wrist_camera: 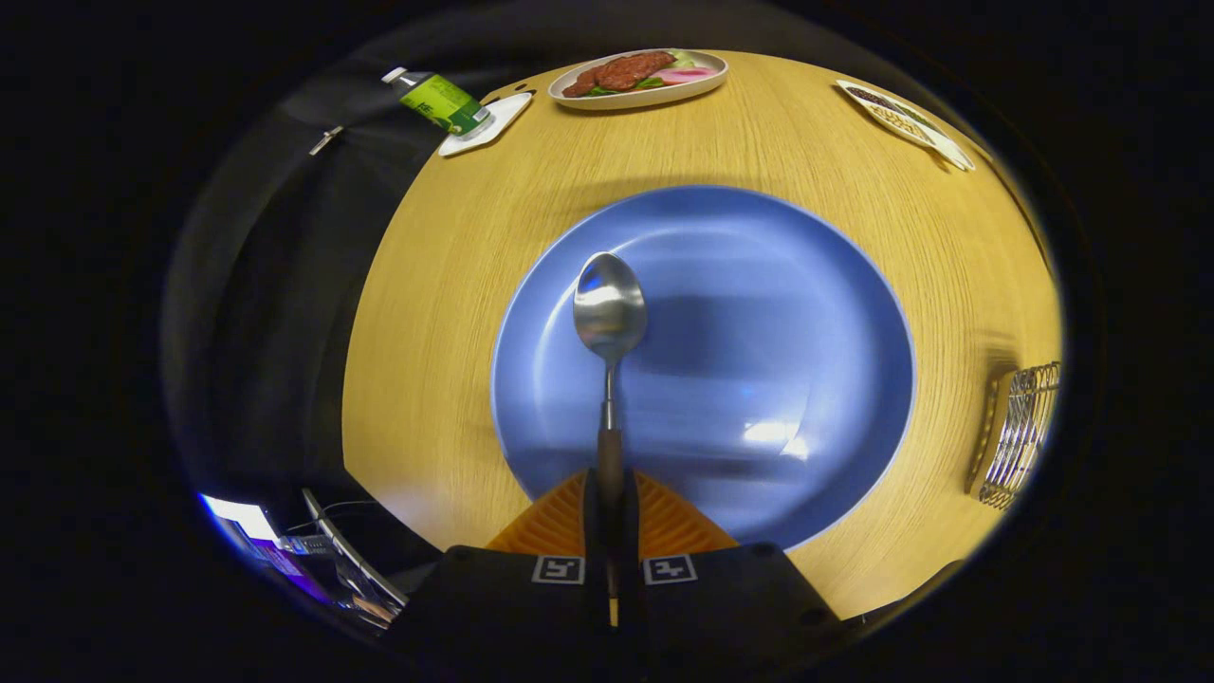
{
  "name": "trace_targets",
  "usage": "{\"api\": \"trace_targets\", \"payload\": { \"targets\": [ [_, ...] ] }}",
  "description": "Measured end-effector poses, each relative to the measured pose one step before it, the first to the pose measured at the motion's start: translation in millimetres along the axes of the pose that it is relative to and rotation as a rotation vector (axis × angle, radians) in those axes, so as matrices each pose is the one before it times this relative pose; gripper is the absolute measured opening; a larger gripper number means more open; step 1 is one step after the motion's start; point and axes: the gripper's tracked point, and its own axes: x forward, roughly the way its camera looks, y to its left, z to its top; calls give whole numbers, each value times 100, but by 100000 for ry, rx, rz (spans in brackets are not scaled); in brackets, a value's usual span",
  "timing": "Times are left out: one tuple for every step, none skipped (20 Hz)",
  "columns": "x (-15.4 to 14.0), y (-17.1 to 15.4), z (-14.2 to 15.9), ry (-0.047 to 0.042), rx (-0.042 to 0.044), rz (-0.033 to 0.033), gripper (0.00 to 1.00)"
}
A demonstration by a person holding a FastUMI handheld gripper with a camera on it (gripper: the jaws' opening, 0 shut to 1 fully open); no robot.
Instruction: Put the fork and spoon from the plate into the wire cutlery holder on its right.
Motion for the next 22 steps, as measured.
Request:
{"api": "trace_targets", "payload": {
  "targets": [
    [-204,-134,-56,-297,-1313,666,8],
    [-506,-14,-118,-129,-686,666,8],
    [-593,15,-52,-605,-337,709,8],
    [-565,-121,-73,-307,-607,489,8],
    [-607,67,120,-828,-885,464,8],
    [-729,42,17,-742,-1306,338,8],
    [-698,33,17,-571,-1357,246,8],
    [-768,-43,63,-745,-990,485,8],
    [-841,-49,-12,-573,-895,411,8],
    [-871,-219,22,-683,-1170,95,8],
    [-1033,-234,82,-1022,-1263,-96,8],
    [-923,-220,14,-1056,-1176,102,8],
    [-995,-234,-4,-739,-1121,102,8],
    [-1156,-361,52,-815,-1039,-220,8],
    [-992,-311,97,-706,-704,-168,8],
    [-1097,-302,75,-518,-645,104,8],
    [-1137,-375,-63,-323,-619,-83,8],
    [-1054,-530,-62,41,-863,-421,8],
    [-1026,-504,-93,282,-904,-682,8],
    [-1102,-593,-286,822,-729,-758,8],
    [-933,-615,-245,1010,-304,-1000,8],
    [-922,-662,-317,999,-237,-1612,7]
  ]
}}
